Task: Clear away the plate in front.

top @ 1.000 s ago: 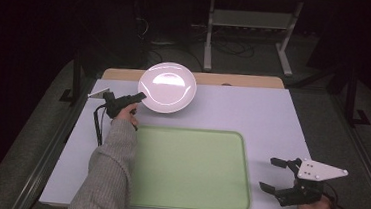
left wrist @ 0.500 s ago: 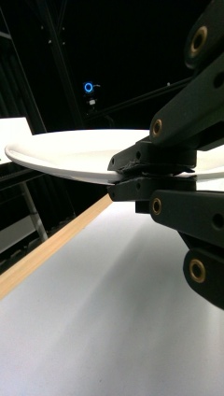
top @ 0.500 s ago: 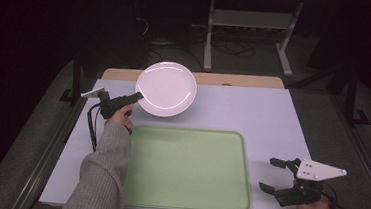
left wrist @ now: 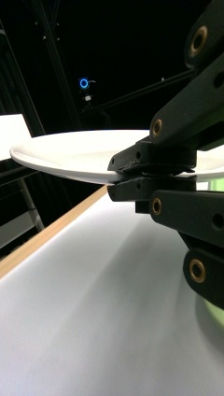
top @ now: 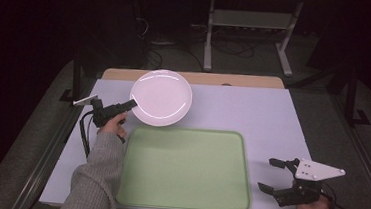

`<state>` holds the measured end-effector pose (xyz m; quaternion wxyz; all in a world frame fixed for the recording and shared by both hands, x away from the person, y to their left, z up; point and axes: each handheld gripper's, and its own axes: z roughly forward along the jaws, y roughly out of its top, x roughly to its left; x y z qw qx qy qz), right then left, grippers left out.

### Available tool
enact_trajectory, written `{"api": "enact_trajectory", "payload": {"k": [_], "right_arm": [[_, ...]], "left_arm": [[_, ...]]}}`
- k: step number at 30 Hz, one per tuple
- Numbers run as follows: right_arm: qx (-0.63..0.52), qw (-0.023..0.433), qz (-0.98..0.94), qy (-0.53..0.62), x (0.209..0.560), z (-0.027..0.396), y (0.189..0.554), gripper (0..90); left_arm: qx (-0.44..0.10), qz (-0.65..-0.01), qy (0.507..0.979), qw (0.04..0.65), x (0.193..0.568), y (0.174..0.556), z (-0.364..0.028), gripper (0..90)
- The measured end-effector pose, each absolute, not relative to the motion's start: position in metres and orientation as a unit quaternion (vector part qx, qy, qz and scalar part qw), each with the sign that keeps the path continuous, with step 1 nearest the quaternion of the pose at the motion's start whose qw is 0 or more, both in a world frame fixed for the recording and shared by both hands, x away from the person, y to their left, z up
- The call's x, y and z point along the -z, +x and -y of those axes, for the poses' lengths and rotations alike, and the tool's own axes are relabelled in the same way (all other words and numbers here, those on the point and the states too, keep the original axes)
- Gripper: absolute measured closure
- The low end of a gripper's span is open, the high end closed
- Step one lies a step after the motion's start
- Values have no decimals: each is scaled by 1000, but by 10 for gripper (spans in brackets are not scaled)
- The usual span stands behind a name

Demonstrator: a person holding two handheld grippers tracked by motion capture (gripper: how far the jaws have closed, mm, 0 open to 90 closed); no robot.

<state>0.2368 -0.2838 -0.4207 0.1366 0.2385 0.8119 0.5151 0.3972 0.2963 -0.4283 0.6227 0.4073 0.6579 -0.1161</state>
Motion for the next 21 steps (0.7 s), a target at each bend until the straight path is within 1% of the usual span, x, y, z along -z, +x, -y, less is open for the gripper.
{"api": "enact_trajectory", "payload": {"k": [9,14,19,21], "right_arm": [[-514,135,-813,239,421,282,237,132],[-512,136,-814,240,421,282,237,132],[-511,137,-814,240,421,281,237,132],[-511,137,-814,240,421,281,237,132]], "left_arm": [[114,-658,434,604,437,384,-300,868],[118,-655,442,601,440,378,-299,869],[117,-648,465,592,441,374,-294,868],[118,-647,467,591,441,373,-293,868]]}}
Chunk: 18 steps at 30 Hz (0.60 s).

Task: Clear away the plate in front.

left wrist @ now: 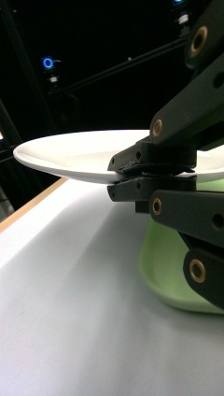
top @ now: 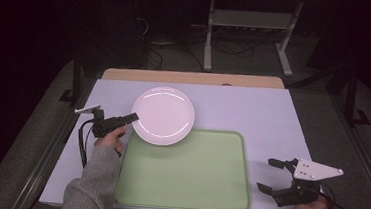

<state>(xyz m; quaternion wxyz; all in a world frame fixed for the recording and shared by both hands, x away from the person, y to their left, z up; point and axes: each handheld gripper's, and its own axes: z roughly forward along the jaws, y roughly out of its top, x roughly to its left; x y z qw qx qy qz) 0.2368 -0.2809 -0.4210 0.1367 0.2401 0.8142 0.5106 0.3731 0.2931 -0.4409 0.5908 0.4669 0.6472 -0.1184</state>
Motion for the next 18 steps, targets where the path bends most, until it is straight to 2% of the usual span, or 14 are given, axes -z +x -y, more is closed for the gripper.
{"api": "enact_trajectory", "payload": {"k": [10,18], "right_arm": [[-512,137,-814,237,420,280,236,132],[-511,137,-815,238,420,280,236,132]], "left_arm": [[127,-628,498,584,439,364,-283,869],[131,-618,503,590,438,358,-281,869]]}}
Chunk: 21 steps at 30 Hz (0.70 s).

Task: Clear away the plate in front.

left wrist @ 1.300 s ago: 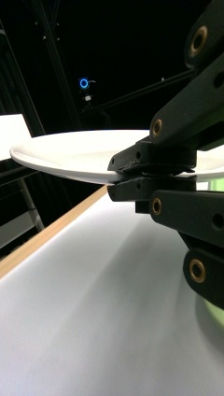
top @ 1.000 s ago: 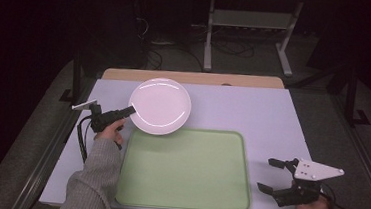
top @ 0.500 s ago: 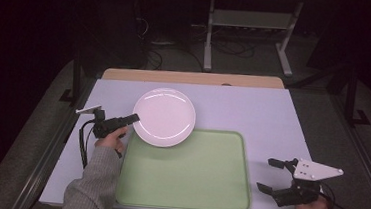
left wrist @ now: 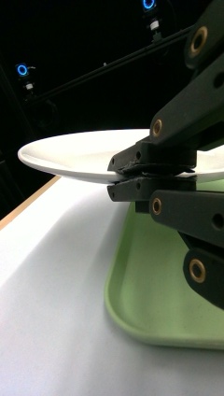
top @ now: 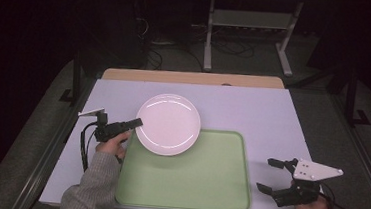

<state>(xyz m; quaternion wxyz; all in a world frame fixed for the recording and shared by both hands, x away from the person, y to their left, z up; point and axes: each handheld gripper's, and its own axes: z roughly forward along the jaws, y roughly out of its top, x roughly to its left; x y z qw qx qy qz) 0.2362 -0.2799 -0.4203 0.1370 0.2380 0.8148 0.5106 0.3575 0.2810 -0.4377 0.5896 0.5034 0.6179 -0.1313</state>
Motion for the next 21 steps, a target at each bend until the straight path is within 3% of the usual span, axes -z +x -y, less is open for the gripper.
{"api": "enact_trajectory", "payload": {"k": [21], "right_arm": [[-511,138,-815,238,420,280,236,132]], "left_arm": [[143,-598,535,580,442,339,-260,868]]}}
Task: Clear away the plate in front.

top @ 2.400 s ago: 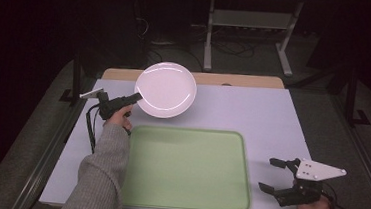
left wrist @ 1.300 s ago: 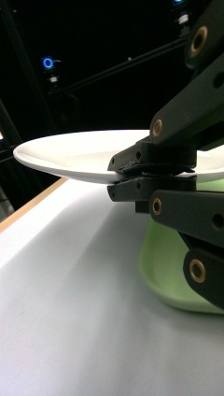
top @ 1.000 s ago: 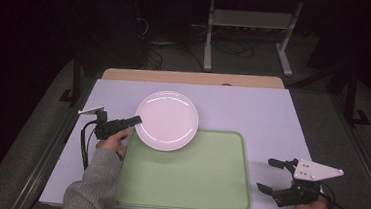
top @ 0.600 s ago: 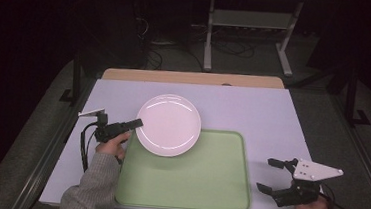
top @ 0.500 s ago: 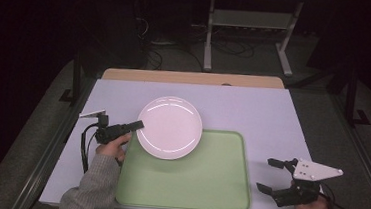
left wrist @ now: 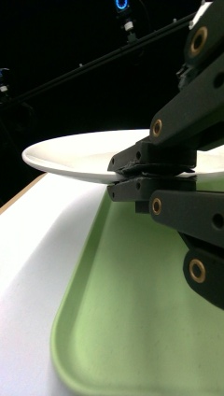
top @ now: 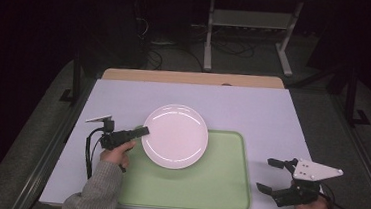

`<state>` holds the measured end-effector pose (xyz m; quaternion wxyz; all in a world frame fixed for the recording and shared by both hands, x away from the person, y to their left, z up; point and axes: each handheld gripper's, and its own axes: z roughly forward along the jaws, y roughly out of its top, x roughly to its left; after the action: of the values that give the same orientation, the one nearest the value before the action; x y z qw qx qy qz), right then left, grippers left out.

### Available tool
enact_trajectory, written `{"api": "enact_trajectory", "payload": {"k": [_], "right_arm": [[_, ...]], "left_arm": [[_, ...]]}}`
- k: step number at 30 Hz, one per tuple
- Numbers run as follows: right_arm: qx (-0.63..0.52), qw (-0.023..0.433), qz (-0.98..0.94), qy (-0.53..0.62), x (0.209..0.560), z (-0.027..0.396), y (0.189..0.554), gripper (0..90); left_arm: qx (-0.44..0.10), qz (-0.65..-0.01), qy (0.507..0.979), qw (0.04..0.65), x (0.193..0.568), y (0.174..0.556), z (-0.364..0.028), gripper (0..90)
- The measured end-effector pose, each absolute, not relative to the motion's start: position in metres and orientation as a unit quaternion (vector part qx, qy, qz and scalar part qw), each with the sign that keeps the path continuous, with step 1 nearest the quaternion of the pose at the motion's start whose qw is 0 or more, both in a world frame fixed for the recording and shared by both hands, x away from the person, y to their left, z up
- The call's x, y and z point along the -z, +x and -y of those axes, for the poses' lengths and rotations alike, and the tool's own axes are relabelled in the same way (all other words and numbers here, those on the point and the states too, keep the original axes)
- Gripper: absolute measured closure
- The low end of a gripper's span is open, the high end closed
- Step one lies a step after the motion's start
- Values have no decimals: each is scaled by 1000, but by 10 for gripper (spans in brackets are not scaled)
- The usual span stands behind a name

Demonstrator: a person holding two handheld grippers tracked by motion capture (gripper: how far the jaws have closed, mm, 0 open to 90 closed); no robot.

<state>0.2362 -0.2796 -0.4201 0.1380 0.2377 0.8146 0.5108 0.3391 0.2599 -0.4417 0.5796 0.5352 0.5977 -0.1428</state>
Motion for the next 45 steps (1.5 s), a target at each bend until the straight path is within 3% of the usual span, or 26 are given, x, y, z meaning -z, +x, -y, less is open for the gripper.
{"api": "enact_trajectory", "payload": {"k": [31,45], "right_arm": [[-511,138,-815,236,420,278,235,132],[-510,137,-816,235,419,278,235,132]], "left_arm": [[141,-589,590,534,448,324,-241,866],[140,-603,591,516,453,317,-241,866]]}}
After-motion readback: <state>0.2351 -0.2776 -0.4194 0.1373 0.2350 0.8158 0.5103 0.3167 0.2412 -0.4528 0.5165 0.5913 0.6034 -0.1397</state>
